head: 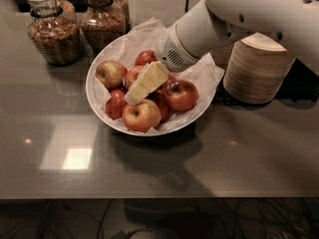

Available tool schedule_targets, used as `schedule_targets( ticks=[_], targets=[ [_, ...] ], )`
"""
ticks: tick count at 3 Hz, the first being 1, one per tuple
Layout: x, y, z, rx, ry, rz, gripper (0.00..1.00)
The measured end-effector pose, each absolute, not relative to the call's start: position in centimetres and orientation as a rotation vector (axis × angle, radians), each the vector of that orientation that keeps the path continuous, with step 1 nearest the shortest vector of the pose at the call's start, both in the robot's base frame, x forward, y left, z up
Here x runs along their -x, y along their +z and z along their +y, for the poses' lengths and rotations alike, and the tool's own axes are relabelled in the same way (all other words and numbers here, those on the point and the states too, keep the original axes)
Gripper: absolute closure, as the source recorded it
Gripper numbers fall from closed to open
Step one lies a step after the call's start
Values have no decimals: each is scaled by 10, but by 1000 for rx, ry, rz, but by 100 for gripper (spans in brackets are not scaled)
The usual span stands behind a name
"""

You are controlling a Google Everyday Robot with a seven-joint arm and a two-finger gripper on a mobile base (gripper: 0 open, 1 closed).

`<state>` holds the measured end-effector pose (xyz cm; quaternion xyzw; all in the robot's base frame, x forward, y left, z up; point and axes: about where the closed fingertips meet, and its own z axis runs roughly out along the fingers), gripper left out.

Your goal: Pick apple from white bowl

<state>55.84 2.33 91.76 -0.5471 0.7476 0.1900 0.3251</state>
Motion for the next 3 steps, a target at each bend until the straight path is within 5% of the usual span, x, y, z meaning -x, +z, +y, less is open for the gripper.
schedule_targets(
  ticks=[2,3],
  targets=[
    [-572,917,35,1420,509,1975,8],
    [-585,923,47,1419,511,1969,22]
  ],
)
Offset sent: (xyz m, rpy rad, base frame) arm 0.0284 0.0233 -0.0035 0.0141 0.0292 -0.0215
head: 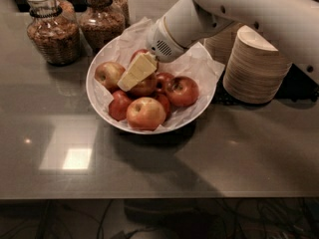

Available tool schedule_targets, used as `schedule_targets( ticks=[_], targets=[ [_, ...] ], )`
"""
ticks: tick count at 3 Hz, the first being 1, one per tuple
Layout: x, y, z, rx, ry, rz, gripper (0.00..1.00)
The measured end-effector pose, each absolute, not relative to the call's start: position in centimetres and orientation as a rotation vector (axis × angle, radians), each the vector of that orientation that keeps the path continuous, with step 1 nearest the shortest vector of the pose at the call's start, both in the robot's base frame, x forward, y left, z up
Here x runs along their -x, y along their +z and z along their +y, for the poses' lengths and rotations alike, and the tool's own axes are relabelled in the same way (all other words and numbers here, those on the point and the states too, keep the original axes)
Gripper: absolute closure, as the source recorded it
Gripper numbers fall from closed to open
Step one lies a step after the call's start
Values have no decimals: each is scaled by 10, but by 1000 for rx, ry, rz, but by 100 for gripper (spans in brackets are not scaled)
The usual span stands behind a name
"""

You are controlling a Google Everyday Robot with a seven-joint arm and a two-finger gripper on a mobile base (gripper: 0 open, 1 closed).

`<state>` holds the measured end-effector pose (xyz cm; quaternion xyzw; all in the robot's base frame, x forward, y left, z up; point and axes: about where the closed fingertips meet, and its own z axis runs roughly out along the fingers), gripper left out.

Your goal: Pick apple from white bowl

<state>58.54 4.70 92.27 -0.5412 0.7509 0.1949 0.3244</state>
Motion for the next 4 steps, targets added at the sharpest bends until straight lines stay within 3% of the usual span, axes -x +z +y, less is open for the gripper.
schedule_targets(
  ticks=[1,2,3,4],
  targets=[
    [-586,923,48,1420,511,1967,41],
    [-586,923,48,1420,511,1967,32],
    [-586,924,48,1420,511,1967,8],
    [-586,924,48,1420,511,1967,0]
  ],
)
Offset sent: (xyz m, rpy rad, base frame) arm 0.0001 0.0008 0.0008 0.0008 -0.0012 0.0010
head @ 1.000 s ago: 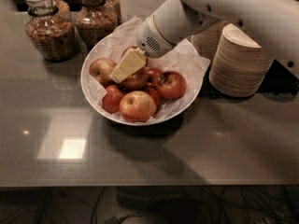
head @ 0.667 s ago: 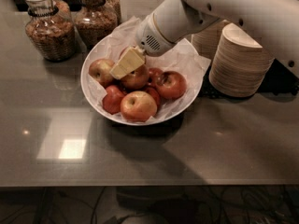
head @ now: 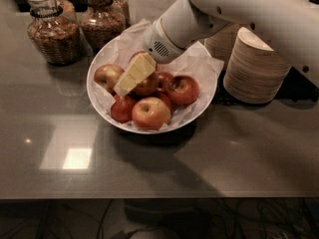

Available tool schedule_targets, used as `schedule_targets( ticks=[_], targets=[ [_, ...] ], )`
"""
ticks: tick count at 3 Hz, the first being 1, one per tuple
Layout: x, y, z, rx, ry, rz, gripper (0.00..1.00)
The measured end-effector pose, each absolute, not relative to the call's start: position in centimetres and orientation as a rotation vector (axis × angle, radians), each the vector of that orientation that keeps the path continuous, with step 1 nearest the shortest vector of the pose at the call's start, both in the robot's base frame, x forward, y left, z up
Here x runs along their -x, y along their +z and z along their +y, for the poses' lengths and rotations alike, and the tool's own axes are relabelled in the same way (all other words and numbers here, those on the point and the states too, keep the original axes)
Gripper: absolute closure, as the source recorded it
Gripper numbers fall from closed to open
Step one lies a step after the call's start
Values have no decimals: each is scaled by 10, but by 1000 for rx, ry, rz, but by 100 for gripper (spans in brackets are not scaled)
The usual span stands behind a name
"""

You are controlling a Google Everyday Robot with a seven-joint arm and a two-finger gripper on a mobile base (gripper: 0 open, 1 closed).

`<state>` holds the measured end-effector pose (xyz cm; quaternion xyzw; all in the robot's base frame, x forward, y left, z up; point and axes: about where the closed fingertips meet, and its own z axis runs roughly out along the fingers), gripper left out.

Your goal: Pick apple from white bowl

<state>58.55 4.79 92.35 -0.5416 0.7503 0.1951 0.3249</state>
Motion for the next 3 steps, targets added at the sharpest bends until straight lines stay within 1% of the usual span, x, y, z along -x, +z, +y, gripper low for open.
schedule_targets(
  ticks=[2,3],
  targets=[
    [-581,915,41,1406,513,1994,0],
    [-566,912,12,1329,492,2034,0]
  ],
)
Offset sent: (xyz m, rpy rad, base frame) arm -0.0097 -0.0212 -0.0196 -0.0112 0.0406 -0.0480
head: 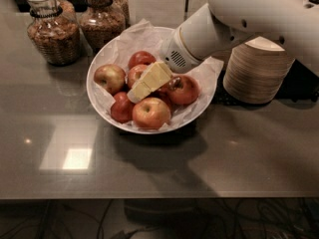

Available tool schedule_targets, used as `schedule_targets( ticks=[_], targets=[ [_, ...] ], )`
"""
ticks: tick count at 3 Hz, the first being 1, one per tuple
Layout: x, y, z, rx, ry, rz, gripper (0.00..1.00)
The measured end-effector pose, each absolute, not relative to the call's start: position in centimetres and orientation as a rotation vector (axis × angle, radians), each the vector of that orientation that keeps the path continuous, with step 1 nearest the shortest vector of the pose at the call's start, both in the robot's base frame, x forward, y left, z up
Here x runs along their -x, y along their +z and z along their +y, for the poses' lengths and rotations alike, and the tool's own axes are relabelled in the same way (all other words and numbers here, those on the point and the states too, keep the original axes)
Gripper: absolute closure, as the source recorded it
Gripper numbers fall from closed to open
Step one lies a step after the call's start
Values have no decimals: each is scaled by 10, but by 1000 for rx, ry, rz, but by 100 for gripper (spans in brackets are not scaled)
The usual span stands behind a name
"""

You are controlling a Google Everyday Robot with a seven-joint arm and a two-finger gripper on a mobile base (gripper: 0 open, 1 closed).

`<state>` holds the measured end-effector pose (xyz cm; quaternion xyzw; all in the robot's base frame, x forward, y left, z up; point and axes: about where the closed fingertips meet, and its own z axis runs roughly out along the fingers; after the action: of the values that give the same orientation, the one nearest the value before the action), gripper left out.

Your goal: Pick apple from white bowl

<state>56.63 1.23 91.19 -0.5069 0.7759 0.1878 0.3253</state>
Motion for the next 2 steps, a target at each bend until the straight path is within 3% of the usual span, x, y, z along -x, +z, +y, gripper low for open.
schedule_targets(
  ticks=[1,2],
  targets=[
    [-566,912,12,1328,492,2035,0],
    [-566,912,12,1328,492,2035,19]
  ],
)
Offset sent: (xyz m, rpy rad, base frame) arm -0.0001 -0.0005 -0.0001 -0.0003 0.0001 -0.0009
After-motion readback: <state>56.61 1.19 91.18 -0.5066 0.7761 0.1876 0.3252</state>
